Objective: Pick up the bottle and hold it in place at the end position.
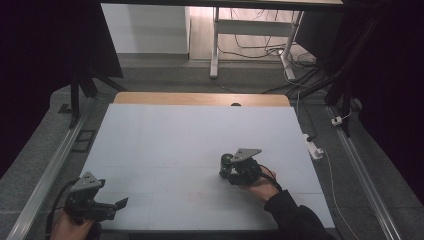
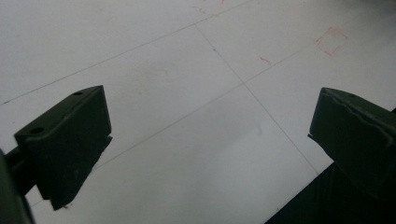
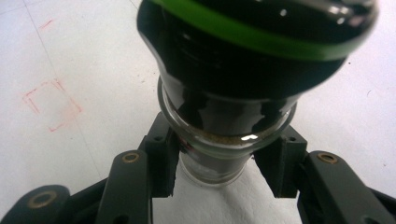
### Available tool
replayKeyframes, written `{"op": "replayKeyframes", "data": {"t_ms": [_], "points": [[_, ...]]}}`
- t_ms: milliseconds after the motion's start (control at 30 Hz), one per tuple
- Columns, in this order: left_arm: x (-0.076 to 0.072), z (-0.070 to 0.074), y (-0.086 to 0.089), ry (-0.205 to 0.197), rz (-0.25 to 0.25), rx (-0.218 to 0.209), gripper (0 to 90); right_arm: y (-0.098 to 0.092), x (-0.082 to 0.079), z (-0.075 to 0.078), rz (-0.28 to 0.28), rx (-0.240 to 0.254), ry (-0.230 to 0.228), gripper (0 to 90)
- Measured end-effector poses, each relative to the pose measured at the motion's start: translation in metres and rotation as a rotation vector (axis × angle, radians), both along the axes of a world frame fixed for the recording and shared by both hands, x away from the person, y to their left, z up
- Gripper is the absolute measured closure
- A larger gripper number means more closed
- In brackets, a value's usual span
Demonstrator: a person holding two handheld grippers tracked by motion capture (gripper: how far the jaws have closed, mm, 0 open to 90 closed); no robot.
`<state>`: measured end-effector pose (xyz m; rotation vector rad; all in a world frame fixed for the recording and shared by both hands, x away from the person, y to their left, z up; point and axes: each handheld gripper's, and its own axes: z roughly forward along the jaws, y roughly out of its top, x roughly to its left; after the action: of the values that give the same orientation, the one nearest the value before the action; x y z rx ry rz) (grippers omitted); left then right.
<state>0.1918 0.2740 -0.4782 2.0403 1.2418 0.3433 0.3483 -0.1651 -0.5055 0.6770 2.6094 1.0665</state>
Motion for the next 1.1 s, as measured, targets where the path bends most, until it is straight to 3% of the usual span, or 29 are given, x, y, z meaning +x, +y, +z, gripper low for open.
{"op": "replayKeyframes", "data": {"t_ms": [233,800,1100], "points": [[0.000,0.000,0.000,0.001,-0.001,-0.002,0.1,0.000,0.001,0.002,-0.006,-0.009,0.007,52.6],[0.000,0.000,0.000,0.004,0.001,-0.004,0.0,0.000,0.010,0.024,-0.023,0.075,0.045,52.6],[0.000,0.000,0.001,0.004,0.001,-0.006,0.1,0.011,0.016,0.029,-0.017,0.073,0.052,52.6]]}}
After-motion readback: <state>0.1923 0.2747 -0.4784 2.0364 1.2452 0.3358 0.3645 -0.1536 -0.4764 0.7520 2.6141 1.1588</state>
